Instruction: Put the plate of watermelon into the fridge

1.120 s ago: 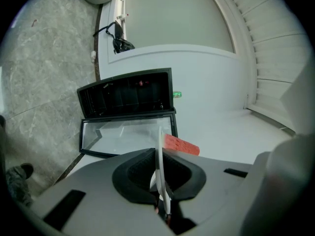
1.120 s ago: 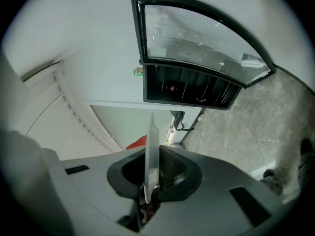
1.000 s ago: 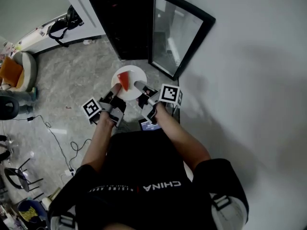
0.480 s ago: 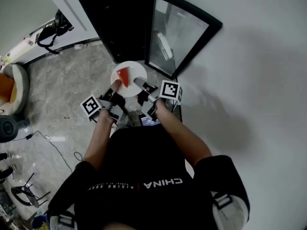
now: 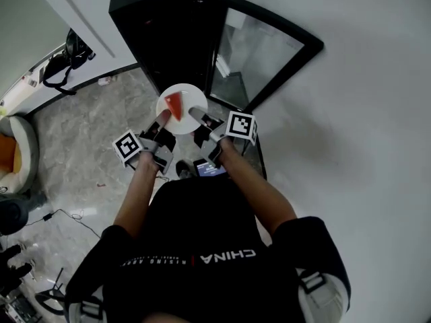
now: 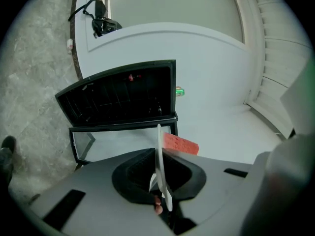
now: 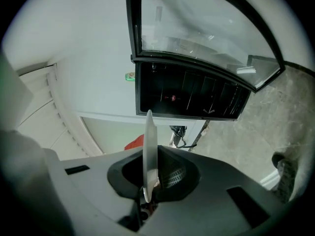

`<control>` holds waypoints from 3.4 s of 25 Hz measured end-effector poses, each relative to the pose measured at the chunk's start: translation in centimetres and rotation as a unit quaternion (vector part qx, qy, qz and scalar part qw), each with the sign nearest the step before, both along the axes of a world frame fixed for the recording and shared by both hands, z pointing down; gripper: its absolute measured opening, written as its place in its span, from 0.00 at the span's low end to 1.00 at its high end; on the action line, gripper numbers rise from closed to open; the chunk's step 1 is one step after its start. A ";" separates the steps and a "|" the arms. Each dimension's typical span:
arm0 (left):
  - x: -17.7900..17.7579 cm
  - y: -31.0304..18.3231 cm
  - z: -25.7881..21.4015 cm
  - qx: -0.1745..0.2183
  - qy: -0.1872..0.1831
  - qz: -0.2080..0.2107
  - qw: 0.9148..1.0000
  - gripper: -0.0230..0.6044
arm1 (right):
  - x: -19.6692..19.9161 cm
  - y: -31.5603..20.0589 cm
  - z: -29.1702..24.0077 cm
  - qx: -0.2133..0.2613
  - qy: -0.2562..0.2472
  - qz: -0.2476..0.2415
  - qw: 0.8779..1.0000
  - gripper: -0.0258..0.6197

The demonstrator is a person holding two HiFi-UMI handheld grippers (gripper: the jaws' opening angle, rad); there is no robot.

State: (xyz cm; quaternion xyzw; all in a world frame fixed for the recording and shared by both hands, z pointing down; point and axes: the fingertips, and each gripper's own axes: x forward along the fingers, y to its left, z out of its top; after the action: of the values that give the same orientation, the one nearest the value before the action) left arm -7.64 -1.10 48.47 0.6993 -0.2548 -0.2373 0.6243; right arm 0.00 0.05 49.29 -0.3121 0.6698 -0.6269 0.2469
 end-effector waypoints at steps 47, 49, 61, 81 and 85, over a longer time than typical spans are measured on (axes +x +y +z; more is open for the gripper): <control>2.7 -22.4 0.3 -0.003 -0.011 -0.047 0.999 0.09 | 3.0 -23.0 1.0 -0.037 -0.051 -0.017 0.998 0.08; 2.4 -22.8 0.3 -0.004 -0.004 -0.044 0.999 0.09 | 2.7 -23.6 1.0 -0.035 -0.051 -0.007 0.998 0.08; 1.8 -23.2 0.7 -0.013 0.004 -0.043 0.999 0.09 | 1.5 -24.6 0.7 -0.015 -0.030 0.003 0.999 0.08; 1.6 -25.4 2.4 -0.058 0.018 -0.108 0.992 0.09 | 0.7 -24.6 1.6 -0.024 0.007 -0.015 1.000 0.09; 2.0 -26.2 2.8 -0.057 0.018 -0.110 0.992 0.09 | 0.5 -25.5 2.3 -0.038 -0.003 -0.002 0.999 0.09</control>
State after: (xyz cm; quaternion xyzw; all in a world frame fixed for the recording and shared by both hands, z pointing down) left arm -5.65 -27.31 51.29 0.6257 -0.3321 -0.3023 0.6379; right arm 0.45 -25.47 51.58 -0.3180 0.6452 -0.6536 0.2354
